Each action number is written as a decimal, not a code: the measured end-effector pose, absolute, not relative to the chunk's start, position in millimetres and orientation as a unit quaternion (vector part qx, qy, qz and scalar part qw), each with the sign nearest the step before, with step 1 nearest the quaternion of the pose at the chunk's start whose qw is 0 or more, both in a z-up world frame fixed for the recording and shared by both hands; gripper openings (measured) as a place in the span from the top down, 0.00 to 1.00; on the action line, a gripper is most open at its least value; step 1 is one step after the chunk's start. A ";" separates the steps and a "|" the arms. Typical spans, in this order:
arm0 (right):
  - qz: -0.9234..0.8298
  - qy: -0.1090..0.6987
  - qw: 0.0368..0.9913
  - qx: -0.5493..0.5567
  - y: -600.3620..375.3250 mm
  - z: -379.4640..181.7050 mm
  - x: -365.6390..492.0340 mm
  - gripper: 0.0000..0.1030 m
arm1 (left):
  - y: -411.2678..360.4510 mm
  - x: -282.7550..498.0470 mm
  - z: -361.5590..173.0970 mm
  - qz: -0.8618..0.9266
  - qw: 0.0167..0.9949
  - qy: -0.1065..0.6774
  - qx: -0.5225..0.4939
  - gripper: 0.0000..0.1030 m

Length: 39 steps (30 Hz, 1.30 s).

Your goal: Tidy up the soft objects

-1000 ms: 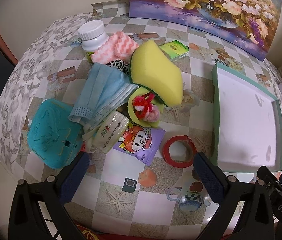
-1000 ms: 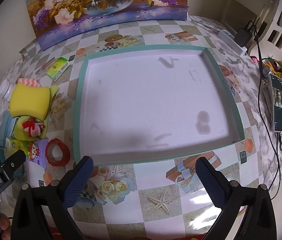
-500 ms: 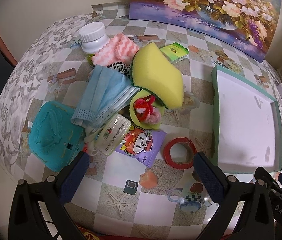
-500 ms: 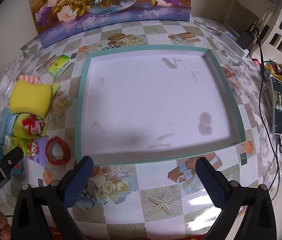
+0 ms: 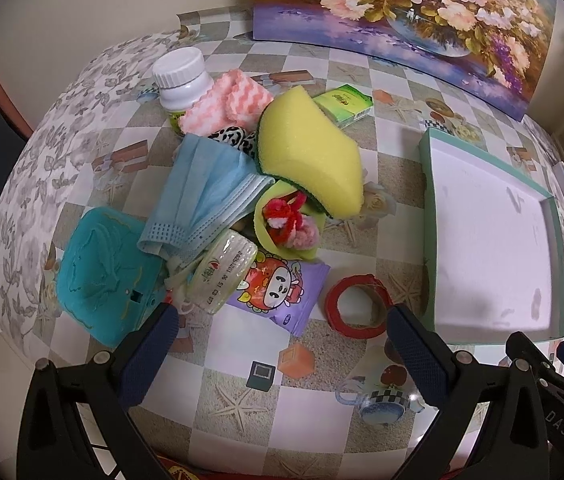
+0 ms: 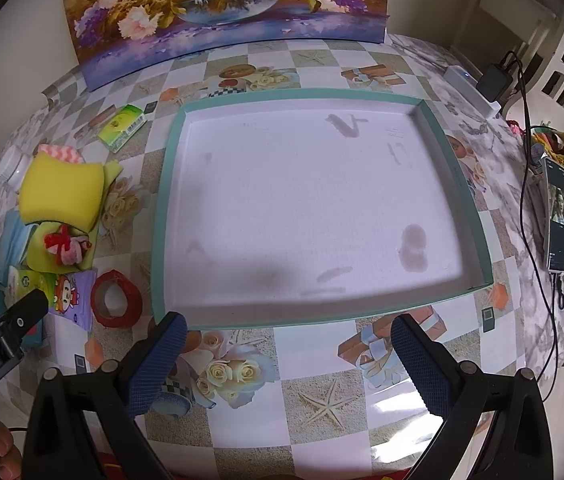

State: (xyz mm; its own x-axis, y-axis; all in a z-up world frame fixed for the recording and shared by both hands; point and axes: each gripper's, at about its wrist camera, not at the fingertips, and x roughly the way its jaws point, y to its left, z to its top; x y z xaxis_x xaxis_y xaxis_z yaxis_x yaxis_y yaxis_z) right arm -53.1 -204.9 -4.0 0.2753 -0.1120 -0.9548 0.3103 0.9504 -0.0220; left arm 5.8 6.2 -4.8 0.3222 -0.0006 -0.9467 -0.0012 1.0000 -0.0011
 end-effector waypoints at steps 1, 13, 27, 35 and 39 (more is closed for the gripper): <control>-0.133 0.587 0.794 0.084 -205.2 -4.0 -53.2 0.00 | 6.5 5.6 -4.7 0.000 0.813 0.582 0.000 0.00; -0.133 0.586 0.795 0.083 -204.1 -3.5 -53.0 0.00 | 5.1 5.9 -3.8 -0.001 0.814 0.581 -0.001 0.00; -0.131 0.587 0.795 0.077 -199.7 -3.8 -51.9 0.00 | 5.9 5.5 -0.6 -0.006 0.815 0.579 -0.005 0.00; -0.100 0.564 0.816 0.078 -186.5 8.3 -49.0 0.00 | 16.3 8.9 14.9 -0.008 0.827 0.562 -0.012 0.00; -0.065 0.550 0.831 0.052 -162.5 17.0 -42.9 0.00 | 29.7 14.6 28.1 0.003 0.837 0.548 -0.016 0.00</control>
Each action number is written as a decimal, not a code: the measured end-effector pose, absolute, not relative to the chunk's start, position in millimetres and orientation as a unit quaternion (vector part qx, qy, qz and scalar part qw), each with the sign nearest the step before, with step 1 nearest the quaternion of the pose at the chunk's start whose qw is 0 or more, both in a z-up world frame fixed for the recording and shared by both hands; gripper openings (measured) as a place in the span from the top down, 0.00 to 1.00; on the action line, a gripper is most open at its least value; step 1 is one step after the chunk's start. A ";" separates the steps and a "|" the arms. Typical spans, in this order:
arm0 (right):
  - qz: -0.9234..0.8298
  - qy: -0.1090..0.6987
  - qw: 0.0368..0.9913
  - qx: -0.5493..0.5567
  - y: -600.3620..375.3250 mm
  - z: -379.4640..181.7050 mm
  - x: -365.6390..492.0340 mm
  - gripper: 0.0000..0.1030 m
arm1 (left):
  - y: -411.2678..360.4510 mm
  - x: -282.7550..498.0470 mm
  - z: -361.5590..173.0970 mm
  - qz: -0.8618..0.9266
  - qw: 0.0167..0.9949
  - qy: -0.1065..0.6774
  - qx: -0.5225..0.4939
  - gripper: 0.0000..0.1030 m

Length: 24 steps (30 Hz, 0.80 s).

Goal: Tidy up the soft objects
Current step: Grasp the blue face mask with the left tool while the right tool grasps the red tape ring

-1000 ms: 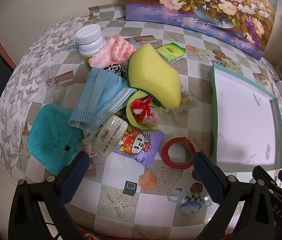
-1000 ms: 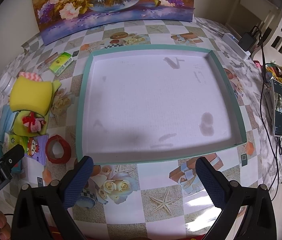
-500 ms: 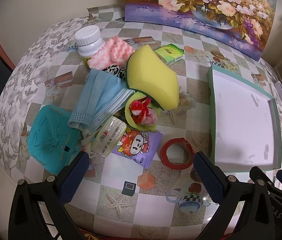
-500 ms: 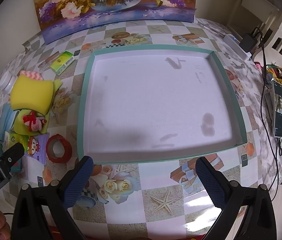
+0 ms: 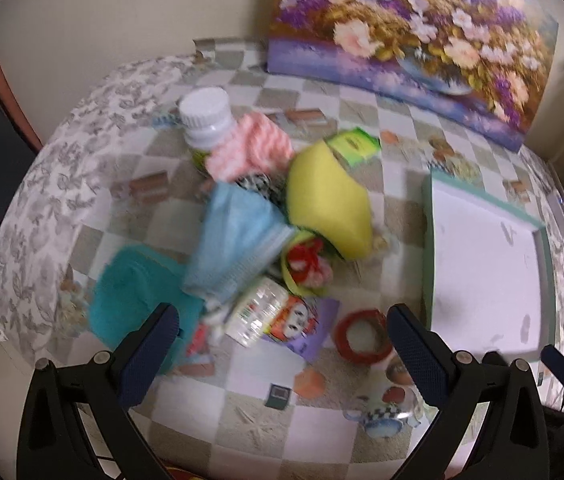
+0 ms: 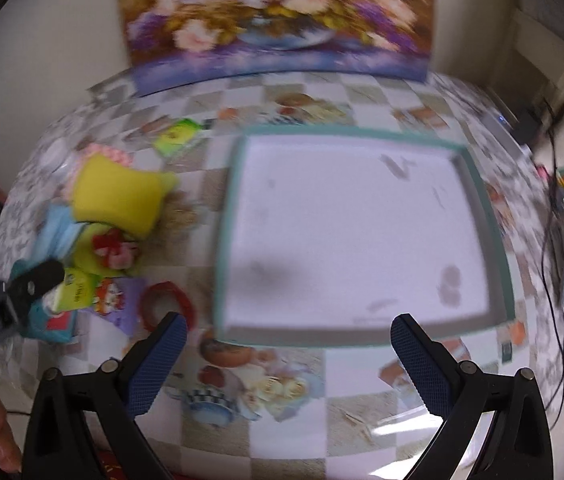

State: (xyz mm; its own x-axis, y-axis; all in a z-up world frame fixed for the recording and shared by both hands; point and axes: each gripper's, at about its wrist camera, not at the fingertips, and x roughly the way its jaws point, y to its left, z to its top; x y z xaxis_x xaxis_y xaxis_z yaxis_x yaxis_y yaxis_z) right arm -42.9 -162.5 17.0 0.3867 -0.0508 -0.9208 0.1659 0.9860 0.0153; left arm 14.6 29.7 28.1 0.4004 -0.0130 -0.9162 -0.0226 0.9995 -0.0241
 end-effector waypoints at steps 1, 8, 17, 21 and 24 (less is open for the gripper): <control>-0.056 0.550 0.832 0.047 -157.0 17.2 -41.3 0.00 | 33.1 16.7 30.8 0.003 0.838 0.546 -0.016 0.00; 0.011 0.577 0.816 0.026 -119.6 7.3 -28.0 0.00 | 63.0 37.7 37.7 -0.022 0.829 0.559 -0.020 0.00; 0.066 0.623 0.777 0.058 -91.1 -16.5 1.7 0.03 | 86.1 57.6 26.7 -0.034 0.801 0.597 -0.035 0.00; 0.084 0.640 0.762 0.055 -80.0 -32.0 9.2 0.09 | 93.9 65.1 20.0 -0.027 0.795 0.605 -0.038 0.00; 0.091 0.649 0.754 0.048 -73.0 -40.9 13.1 0.13 | 96.5 70.6 14.8 -0.031 0.790 0.611 -0.047 0.00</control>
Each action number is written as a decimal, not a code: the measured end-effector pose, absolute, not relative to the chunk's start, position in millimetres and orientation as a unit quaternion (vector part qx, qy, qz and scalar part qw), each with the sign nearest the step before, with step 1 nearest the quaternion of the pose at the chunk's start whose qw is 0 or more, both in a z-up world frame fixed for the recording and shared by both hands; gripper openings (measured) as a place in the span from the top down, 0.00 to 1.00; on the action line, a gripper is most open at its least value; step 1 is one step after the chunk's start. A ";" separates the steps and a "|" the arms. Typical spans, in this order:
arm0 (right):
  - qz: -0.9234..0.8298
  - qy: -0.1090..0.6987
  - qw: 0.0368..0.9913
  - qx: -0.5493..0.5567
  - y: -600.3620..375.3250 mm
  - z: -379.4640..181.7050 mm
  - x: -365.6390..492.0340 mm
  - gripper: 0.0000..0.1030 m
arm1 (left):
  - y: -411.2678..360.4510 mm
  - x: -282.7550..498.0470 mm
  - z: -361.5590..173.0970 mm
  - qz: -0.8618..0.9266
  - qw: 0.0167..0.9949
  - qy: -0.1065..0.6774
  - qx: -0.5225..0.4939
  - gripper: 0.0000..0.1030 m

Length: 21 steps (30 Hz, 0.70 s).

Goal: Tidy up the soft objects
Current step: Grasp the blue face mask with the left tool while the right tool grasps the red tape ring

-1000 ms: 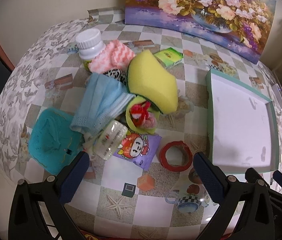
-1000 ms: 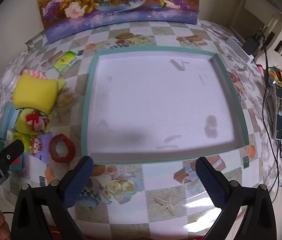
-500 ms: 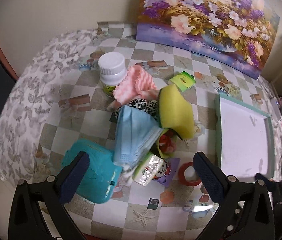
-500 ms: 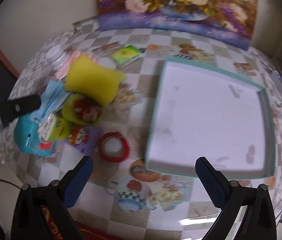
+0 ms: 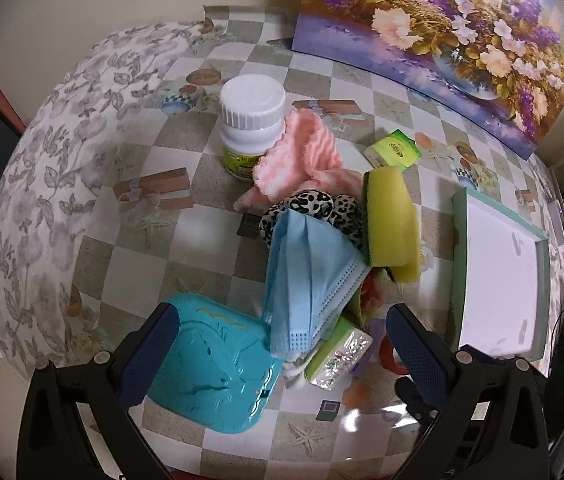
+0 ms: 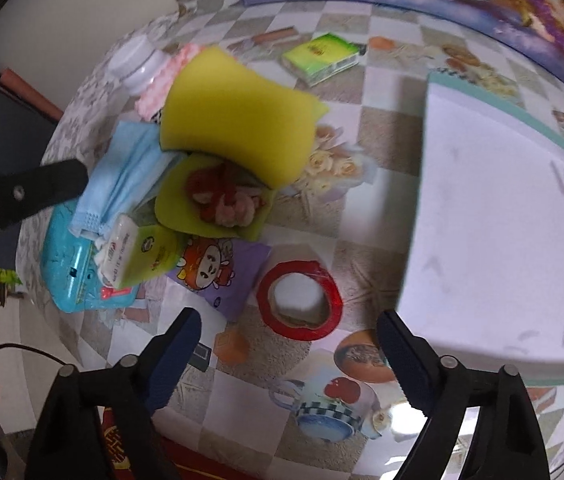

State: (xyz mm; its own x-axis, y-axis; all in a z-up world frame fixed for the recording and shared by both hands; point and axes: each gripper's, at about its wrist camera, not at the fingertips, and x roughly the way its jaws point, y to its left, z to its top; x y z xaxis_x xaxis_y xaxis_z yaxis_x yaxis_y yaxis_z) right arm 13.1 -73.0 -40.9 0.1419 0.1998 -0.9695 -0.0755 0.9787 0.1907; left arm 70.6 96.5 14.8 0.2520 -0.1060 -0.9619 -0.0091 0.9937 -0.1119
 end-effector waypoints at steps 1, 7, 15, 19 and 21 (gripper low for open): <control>0.092 0.650 0.753 0.044 -70.2 -44.1 13.2 0.14 | 97.0 72.0 13.1 -0.032 0.788 0.613 -0.049 0.00; 0.097 0.667 0.739 0.026 -55.5 -64.1 18.5 0.18 | 98.7 82.6 0.5 -0.033 0.774 0.629 -0.057 0.00; 0.087 0.683 0.726 0.005 -45.9 -90.6 21.1 0.27 | 95.7 96.0 -4.7 -0.032 0.771 0.634 -0.045 0.01; 0.083 0.683 0.726 -0.003 -45.0 -100.4 18.6 0.31 | 92.0 101.3 -8.8 -0.033 0.769 0.638 -0.036 0.15; 0.083 0.681 0.728 -0.005 -43.6 -101.5 18.3 0.35 | 90.7 103.3 -12.7 -0.033 0.765 0.642 -0.036 0.22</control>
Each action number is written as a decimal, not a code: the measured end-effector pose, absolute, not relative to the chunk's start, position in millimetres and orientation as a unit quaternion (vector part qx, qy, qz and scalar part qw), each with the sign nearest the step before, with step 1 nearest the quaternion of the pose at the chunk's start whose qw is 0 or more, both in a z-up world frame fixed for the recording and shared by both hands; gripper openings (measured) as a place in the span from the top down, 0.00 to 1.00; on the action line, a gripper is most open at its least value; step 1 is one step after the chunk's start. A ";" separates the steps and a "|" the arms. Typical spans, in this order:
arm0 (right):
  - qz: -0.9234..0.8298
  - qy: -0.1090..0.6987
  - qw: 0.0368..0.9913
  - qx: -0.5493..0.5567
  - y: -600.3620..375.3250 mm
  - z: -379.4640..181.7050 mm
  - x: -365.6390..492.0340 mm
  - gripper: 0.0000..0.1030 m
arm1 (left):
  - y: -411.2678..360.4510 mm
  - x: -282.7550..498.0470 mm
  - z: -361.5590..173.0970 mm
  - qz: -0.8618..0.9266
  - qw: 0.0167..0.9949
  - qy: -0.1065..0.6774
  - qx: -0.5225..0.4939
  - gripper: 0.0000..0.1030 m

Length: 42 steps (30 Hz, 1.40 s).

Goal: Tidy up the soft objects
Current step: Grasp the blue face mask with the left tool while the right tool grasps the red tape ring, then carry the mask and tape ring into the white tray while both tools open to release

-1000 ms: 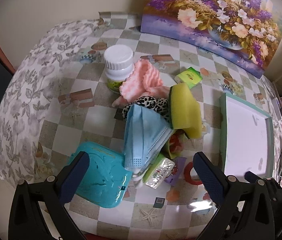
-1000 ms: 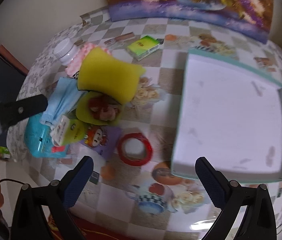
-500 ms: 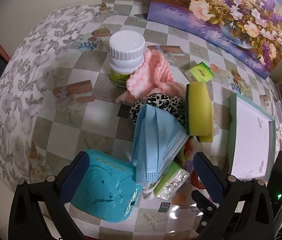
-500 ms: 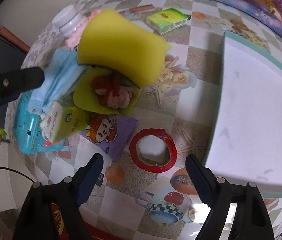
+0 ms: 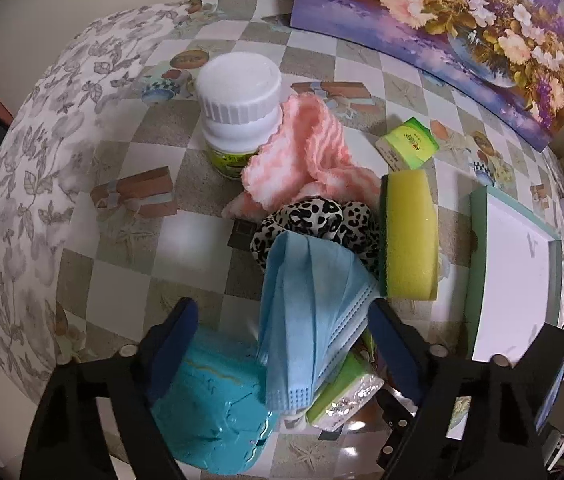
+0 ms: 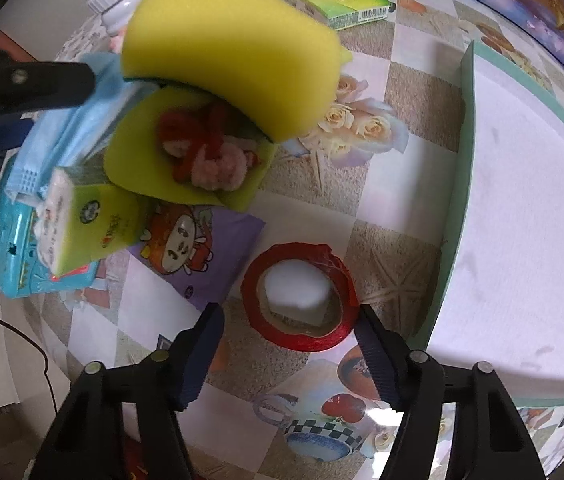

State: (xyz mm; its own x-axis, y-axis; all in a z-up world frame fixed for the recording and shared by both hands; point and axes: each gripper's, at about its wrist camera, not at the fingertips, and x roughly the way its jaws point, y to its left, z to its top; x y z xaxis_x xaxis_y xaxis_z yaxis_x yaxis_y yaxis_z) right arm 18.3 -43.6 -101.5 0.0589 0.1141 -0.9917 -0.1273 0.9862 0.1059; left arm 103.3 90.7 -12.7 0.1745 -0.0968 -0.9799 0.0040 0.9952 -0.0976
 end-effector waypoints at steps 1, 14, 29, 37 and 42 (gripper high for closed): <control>0.082 0.679 0.729 -0.006 -43.7 -102.0 18.4 0.38 | 90.3 103.7 -14.6 -0.034 0.764 0.643 -0.038 0.28; 0.085 0.662 0.744 0.030 -61.7 -83.4 26.3 0.45 | 94.3 93.6 -12.8 -0.042 0.766 0.635 -0.087 0.88; 0.059 0.610 0.783 0.106 -109.9 -32.0 19.4 0.45 | 101.6 76.2 52.2 -0.033 0.820 0.562 -0.102 0.89; 0.012 0.571 0.810 0.134 -147.1 11.0 12.7 0.48 | 65.6 57.6 111.4 -0.063 0.860 0.502 -0.069 0.89; -0.040 0.562 0.814 0.137 -182.8 13.7 12.6 0.50 | 19.8 53.3 114.1 -0.101 0.857 0.503 -0.048 0.89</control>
State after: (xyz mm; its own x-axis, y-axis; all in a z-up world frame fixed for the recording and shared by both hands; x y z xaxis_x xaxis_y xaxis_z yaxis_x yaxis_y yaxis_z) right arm 12.6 -182.8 13.7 0.3644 0.0901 -0.9269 0.2190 0.9591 0.1793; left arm 53.3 19.8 114.1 0.4736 -0.2212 -0.8525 0.1254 0.9750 -0.1833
